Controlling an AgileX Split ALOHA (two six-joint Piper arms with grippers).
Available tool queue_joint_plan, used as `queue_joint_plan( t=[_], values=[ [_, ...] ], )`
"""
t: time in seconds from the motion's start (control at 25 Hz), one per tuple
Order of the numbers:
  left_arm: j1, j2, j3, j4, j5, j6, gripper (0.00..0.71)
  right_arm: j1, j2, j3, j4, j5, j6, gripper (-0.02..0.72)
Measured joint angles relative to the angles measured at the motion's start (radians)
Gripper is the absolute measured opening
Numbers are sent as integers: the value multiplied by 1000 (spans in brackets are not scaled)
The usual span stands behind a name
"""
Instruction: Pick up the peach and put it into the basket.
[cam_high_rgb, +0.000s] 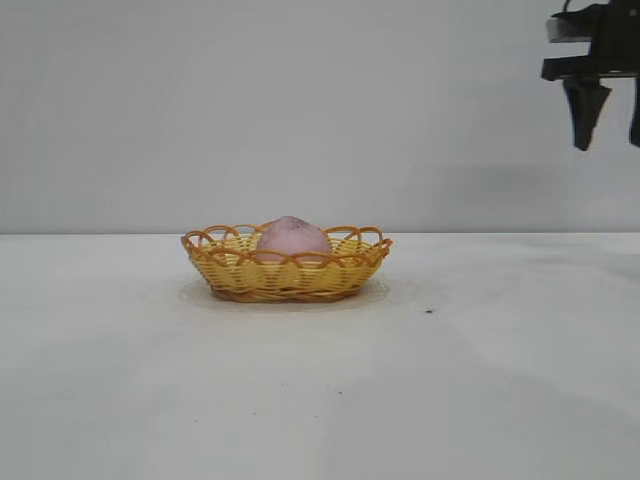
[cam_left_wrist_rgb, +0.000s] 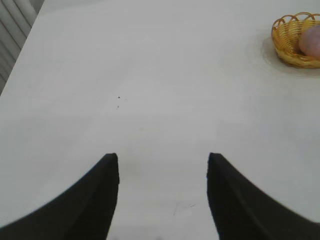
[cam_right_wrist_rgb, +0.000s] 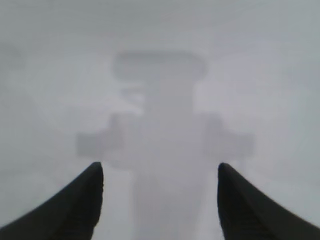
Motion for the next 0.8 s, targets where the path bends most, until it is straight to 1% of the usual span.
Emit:
queue_joint_plan(
  t=[0.08, 0.2, 0.4, 0.56, 0.8],
  values=[
    [0, 0, 0, 0, 0, 0, 348, 0, -27, 0, -1, 2, 2, 424],
    [0, 0, 0, 0, 0, 0, 348, 8, -98, 0, 17, 4, 4, 424],
    [0, 0, 0, 0, 0, 0, 348, 40, -281, 40, 35, 8, -6, 424],
    [0, 0, 0, 0, 0, 0, 348, 50, -479, 179, 59, 12, -8, 424],
    [0, 0, 0, 0, 0, 0, 348, 50, -831, 497, 63, 17, -8, 424]
  ],
)
